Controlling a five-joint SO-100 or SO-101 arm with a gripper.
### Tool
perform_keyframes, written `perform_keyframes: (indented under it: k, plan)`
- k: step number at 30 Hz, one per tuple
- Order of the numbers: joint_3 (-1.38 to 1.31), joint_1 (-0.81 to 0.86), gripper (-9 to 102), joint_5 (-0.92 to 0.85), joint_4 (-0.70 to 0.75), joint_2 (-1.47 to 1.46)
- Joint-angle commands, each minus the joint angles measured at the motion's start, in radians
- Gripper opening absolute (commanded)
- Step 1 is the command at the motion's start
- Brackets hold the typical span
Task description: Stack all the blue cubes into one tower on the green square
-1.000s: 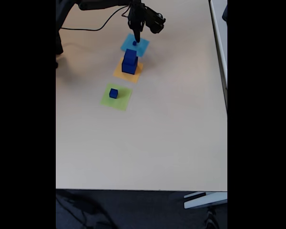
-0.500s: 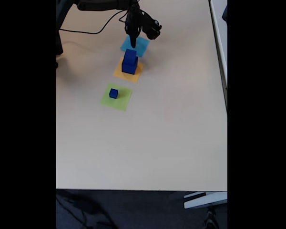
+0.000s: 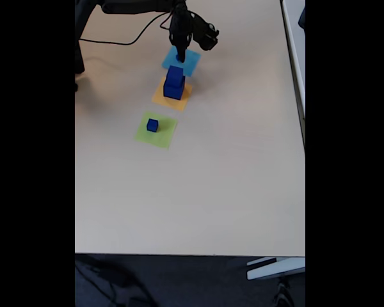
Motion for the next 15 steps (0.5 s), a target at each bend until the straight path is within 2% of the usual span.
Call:
perform_keyframes:
  k: [1,15]
  plan:
    - [0.006,0.003,21,-0.031,0.002,0.101]
    - [0.037,0.011,12,-0.164,0.026,0.137]
